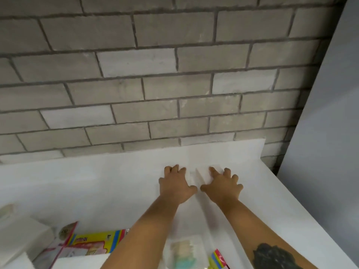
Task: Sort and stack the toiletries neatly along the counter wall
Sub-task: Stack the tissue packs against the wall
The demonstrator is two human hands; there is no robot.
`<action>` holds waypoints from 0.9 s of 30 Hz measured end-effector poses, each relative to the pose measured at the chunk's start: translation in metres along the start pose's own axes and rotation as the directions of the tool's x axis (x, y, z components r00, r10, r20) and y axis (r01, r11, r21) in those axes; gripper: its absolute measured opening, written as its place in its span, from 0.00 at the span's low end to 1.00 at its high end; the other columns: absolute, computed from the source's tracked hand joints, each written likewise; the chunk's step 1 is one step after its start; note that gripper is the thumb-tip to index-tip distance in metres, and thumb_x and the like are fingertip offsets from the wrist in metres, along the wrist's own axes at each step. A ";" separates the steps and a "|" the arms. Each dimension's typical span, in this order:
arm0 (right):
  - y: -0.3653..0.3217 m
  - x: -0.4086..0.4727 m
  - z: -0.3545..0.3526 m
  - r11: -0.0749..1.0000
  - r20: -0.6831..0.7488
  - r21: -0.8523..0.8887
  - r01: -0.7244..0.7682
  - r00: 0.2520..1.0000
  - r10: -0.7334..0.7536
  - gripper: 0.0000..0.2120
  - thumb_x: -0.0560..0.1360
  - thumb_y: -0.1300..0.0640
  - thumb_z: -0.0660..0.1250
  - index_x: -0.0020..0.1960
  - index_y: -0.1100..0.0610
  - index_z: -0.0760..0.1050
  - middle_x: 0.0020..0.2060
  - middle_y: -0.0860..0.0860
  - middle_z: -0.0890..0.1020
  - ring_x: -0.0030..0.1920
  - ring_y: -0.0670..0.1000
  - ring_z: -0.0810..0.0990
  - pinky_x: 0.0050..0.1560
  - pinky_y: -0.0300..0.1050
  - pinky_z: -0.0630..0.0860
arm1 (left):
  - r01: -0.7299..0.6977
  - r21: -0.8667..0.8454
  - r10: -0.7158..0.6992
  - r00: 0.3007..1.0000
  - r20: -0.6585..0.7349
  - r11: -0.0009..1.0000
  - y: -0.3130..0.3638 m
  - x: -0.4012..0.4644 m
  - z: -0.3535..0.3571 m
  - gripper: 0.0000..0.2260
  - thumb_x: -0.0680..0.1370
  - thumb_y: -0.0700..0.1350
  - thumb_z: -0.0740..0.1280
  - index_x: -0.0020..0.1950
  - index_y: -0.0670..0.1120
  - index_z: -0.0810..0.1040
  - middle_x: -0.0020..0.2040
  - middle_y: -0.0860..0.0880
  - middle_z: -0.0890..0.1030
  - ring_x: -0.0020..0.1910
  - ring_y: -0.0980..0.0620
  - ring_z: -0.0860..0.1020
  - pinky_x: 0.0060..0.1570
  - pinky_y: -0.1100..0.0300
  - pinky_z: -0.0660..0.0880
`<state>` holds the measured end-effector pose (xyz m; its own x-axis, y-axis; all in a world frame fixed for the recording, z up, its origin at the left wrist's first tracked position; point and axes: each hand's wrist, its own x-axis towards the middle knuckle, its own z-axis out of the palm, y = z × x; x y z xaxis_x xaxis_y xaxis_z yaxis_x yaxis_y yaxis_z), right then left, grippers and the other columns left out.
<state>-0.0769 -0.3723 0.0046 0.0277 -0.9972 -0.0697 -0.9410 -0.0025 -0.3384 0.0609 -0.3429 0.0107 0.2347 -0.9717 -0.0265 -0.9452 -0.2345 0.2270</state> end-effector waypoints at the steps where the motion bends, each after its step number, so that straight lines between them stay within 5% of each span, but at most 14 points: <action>1: 0.000 0.004 0.004 1.000 0.001 -0.017 -0.002 1.000 0.002 0.36 0.69 0.39 0.64 0.73 0.41 0.56 0.67 0.52 0.62 0.65 0.58 0.63 0.59 0.54 0.65 | -0.001 0.006 0.001 1.000 0.012 1.000 -0.002 0.005 0.003 0.34 0.71 0.60 0.62 0.75 0.52 0.58 0.76 0.52 0.56 0.73 0.49 0.53 0.63 0.49 0.64; 10: 0.007 0.016 0.020 0.998 -0.018 -0.066 0.018 1.000 -0.019 0.37 0.69 0.33 0.58 0.74 0.42 0.51 0.73 0.54 0.56 0.67 0.60 0.61 0.63 0.58 0.61 | 0.010 -0.050 -0.009 0.999 0.031 0.999 -0.011 0.019 0.021 0.35 0.72 0.62 0.62 0.75 0.52 0.56 0.77 0.51 0.53 0.74 0.48 0.50 0.65 0.45 0.63; 14: 0.029 0.014 0.008 0.987 0.004 0.140 0.083 0.996 -0.084 0.31 0.75 0.40 0.59 0.75 0.41 0.53 0.77 0.51 0.49 0.73 0.60 0.54 0.70 0.60 0.55 | 0.016 -0.040 -0.011 0.994 0.109 0.999 -0.020 0.017 0.011 0.44 0.68 0.73 0.59 0.77 0.56 0.47 0.78 0.51 0.41 0.77 0.46 0.41 0.69 0.35 0.47; 18: 0.069 0.009 -0.005 0.838 0.065 0.513 0.186 0.965 -0.254 0.28 0.71 0.60 0.69 0.69 0.44 0.68 0.76 0.48 0.55 0.73 0.52 0.59 0.67 0.43 0.59 | -0.018 -0.233 0.058 0.984 0.168 0.972 -0.056 0.011 -0.007 0.48 0.64 0.67 0.72 0.77 0.58 0.50 0.77 0.51 0.38 0.77 0.47 0.43 0.73 0.47 0.49; 21: 0.071 0.009 0.002 0.879 0.075 0.383 0.283 0.939 -0.335 0.31 0.70 0.61 0.71 0.70 0.46 0.67 0.74 0.49 0.60 0.73 0.47 0.60 0.62 0.32 0.58 | -0.068 -0.273 0.123 0.974 0.192 0.960 -0.074 0.008 -0.004 0.45 0.63 0.58 0.77 0.75 0.56 0.59 0.78 0.50 0.44 0.76 0.50 0.52 0.72 0.58 0.53; 27: 0.043 0.023 0.019 0.901 0.014 0.332 0.277 0.954 -0.299 0.30 0.70 0.55 0.71 0.70 0.43 0.67 0.75 0.50 0.58 0.70 0.46 0.66 0.63 0.35 0.63 | -0.065 -0.343 0.092 0.994 0.064 0.937 -0.063 0.014 0.014 0.36 0.67 0.52 0.76 0.73 0.56 0.65 0.78 0.52 0.51 0.75 0.53 0.56 0.72 0.58 0.55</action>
<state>-0.1105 -0.3935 -0.0294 0.3120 -0.9498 0.0218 -0.7286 -0.2539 -0.6361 0.1205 -0.3422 -0.0172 0.1315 -0.9890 -0.0681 -0.8230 -0.1472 0.5487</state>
